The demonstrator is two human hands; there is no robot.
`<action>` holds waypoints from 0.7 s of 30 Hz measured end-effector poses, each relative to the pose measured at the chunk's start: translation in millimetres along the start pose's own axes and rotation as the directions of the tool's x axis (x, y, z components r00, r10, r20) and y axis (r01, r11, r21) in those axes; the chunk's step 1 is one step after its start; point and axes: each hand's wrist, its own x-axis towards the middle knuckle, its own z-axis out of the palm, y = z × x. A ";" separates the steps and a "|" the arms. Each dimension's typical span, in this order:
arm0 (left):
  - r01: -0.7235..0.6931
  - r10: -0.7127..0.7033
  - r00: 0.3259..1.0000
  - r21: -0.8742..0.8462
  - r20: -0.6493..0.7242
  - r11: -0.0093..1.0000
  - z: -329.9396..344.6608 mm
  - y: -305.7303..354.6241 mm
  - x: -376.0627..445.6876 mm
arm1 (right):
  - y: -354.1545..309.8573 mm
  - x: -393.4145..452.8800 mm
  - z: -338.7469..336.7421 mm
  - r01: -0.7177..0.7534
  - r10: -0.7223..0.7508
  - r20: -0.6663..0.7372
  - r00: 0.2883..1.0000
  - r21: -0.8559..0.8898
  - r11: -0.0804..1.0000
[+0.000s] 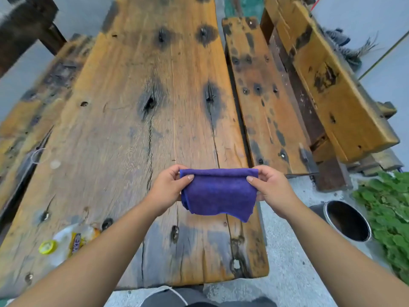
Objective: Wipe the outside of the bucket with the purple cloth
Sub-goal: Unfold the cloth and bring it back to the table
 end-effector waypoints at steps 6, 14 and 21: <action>0.122 -0.126 0.989 0.053 0.074 0.991 -29.2 -27.5 41.8 | 29.7 36.3 22.8 -0.156 0.155 -0.014 0.988 -0.025 0.987; 0.264 -0.272 0.960 0.110 0.068 0.958 -28.8 -68.9 121.1 | 58.2 116.2 22.6 -0.279 0.277 -0.035 0.960 -0.154 0.948; 0.225 -0.219 0.974 0.341 -0.058 0.913 -24.2 -80.5 227.0 | 84.5 235.8 19.7 -0.238 0.213 -0.107 0.971 -0.379 0.894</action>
